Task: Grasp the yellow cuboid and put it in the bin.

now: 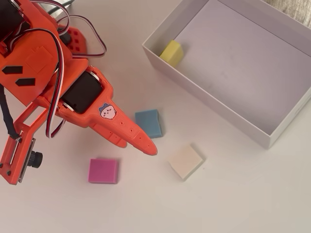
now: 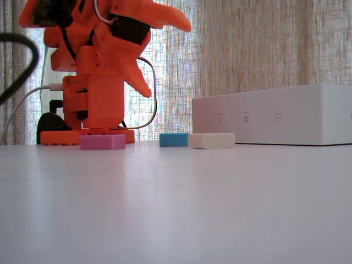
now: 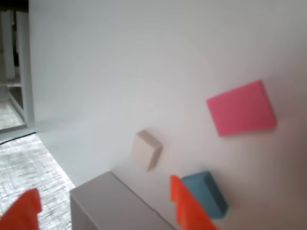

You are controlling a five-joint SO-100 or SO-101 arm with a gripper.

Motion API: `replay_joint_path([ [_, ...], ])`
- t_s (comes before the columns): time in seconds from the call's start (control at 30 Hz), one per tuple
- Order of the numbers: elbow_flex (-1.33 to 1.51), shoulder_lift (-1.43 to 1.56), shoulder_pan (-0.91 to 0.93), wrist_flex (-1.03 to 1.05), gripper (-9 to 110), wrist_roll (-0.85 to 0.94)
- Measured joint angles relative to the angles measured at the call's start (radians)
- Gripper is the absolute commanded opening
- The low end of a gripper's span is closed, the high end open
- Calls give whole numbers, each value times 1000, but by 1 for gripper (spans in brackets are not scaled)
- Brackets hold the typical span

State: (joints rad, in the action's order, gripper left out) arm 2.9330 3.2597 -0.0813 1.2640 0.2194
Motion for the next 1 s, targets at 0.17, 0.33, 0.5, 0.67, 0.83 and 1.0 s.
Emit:
replay_joint_path([
  [0.17, 9, 44, -21, 63, 27, 0],
  [0.33, 15, 54, -20, 64, 5, 0],
  [0.5, 15, 51, -37, 64, -8, 0],
  [0.67, 15, 51, -38, 64, -8, 0],
  [0.83, 15, 51, -38, 64, -8, 0],
  [1.0, 15, 51, -38, 64, -8, 0],
])
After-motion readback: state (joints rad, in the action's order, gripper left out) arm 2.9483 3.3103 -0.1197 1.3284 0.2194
